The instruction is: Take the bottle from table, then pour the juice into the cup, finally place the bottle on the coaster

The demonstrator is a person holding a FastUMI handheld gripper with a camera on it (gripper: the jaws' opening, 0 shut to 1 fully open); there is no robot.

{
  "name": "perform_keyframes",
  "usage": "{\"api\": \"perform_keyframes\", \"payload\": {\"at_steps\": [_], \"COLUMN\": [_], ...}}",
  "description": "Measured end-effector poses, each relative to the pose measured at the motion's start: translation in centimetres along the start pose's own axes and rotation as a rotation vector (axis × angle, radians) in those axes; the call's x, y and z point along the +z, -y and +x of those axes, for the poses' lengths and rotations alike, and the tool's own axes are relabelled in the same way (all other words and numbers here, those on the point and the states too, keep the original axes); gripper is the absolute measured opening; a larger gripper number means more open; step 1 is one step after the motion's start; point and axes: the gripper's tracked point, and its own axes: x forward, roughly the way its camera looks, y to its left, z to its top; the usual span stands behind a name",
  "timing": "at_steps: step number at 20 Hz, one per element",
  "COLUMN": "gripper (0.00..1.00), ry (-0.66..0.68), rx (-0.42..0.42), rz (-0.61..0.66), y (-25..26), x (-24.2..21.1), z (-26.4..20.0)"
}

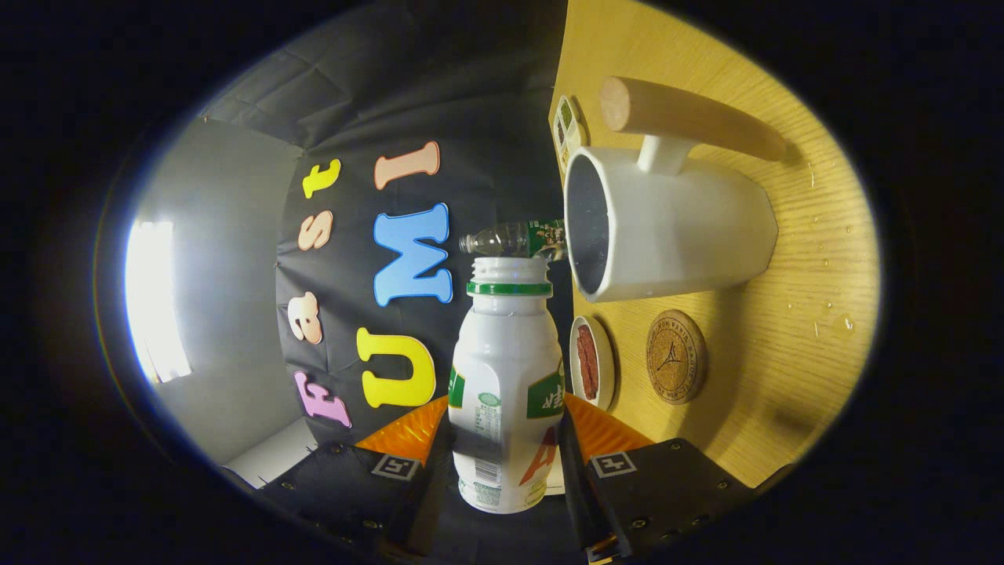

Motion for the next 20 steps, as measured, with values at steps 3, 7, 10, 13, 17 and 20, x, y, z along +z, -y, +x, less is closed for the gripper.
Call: {"api": "perform_keyframes", "payload": {"at_steps": [3,7,10,13,17,20], "gripper": [0.64,0.64,0.65,0.65,0.65,0.65], "ry": [0.005,0.009,0.011,0.012,0.012,0.011], "rx": [0.005,0.008,0.01,0.014,0.023,0.03], "rz": [0.001,-0.002,0.008,0.016,0.031,0.033], "y": [-0.08,-0.02,-0.07,-0.11,-0.21,0.0], "x": [0.05,0.07,0.09,0.07,-0.02,0.01], "z": [0.04,0.11,0.11,0.1,0.22,0.25]}}
